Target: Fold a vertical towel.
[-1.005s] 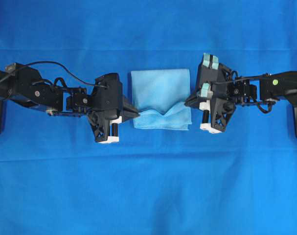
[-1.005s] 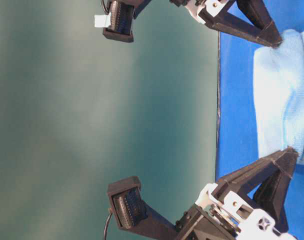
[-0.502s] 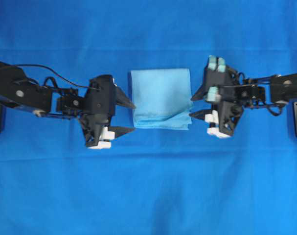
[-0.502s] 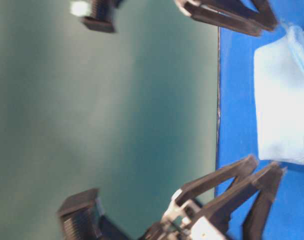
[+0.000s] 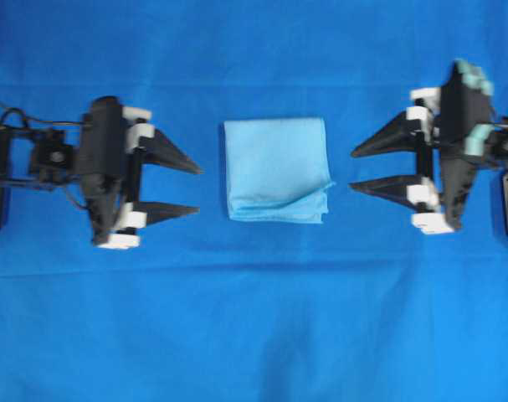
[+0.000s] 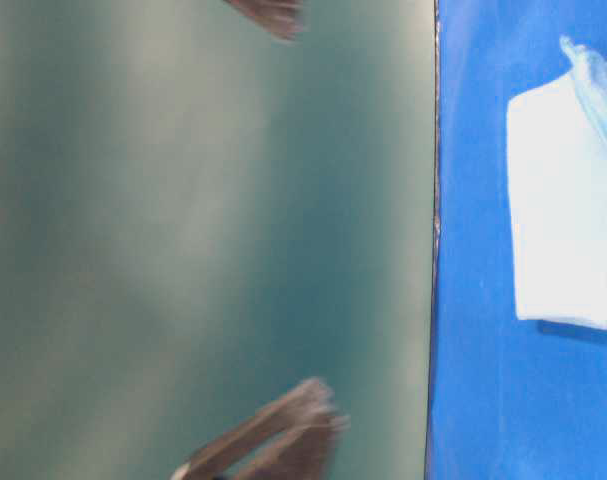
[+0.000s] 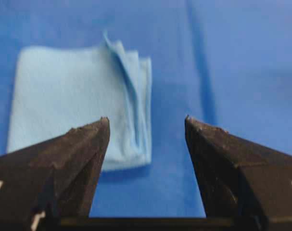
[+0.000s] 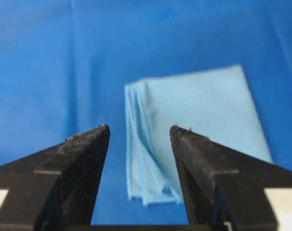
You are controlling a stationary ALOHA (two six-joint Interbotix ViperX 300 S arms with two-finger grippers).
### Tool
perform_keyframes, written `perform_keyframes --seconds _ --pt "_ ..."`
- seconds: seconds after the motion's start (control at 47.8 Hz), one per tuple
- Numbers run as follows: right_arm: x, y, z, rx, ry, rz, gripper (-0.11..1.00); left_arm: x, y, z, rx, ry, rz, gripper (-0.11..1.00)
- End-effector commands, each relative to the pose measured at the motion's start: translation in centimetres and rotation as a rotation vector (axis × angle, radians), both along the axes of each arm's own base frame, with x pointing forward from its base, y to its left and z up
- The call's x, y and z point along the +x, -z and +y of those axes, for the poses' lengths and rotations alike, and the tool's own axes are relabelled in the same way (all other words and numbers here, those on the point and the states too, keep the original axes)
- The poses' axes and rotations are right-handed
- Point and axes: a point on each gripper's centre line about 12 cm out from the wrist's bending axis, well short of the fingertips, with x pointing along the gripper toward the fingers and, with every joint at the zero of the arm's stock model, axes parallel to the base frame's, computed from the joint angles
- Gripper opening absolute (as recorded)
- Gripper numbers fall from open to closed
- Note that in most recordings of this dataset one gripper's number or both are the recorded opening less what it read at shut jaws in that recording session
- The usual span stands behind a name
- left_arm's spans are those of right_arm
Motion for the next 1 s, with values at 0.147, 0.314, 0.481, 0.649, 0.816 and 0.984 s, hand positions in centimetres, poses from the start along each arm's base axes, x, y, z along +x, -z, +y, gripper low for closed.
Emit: perform_keyframes --seconds 0.147,0.314,0.481,0.649,0.816,0.984 --pt "-3.3 -3.7 0.0 -0.009 0.003 -0.117 0.58 -3.8 -4.0 0.0 -0.003 0.006 -0.15 0.61" --pt "-6.1 -4.7 0.0 -0.018 0.007 -0.152 0.58 -6.9 -4.9 0.1 -0.006 0.006 -0.213 0.61" --pt "-8.4 -3.1 0.0 -0.019 0.007 -0.184 0.58 -10.2 -4.4 0.3 -0.011 0.006 -0.248 0.6" --pt "-10.0 -0.7 0.0 -0.014 0.01 -0.228 0.58 -13.2 -2.5 0.4 -0.025 0.002 -0.288 0.6" --pt "-10.7 2.1 0.0 0.0 0.012 -0.256 0.58 -15.5 0.0 0.5 -0.067 -0.011 -0.306 0.6" --pt "-10.6 3.2 0.1 0.002 0.009 -0.256 0.58 -16.6 1.4 0.5 -0.08 -0.014 -0.316 0.6"
